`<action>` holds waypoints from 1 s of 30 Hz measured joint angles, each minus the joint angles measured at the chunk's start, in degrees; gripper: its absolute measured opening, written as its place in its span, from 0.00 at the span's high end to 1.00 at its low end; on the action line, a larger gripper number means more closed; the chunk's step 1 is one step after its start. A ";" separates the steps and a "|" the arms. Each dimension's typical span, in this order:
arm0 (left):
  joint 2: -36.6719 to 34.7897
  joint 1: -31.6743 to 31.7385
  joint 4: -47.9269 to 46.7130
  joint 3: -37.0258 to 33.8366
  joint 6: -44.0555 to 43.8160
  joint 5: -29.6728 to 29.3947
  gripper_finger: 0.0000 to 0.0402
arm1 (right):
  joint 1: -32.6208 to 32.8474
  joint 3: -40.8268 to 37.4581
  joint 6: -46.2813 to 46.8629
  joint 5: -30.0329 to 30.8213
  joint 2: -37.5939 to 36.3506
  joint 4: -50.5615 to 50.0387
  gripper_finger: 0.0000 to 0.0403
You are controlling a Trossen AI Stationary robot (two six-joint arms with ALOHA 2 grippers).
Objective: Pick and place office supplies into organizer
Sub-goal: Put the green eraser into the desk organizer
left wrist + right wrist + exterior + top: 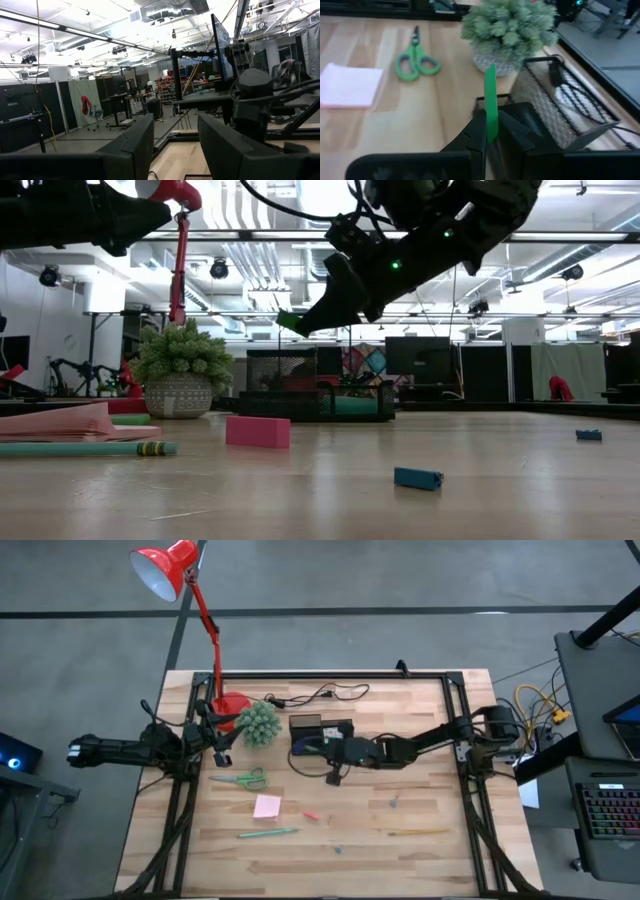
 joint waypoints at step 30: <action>0.02 -0.01 0.07 0.00 0.00 -0.45 0.65 | -6.68 8.00 -7.09 -12.37 -0.02 -12.13 0.93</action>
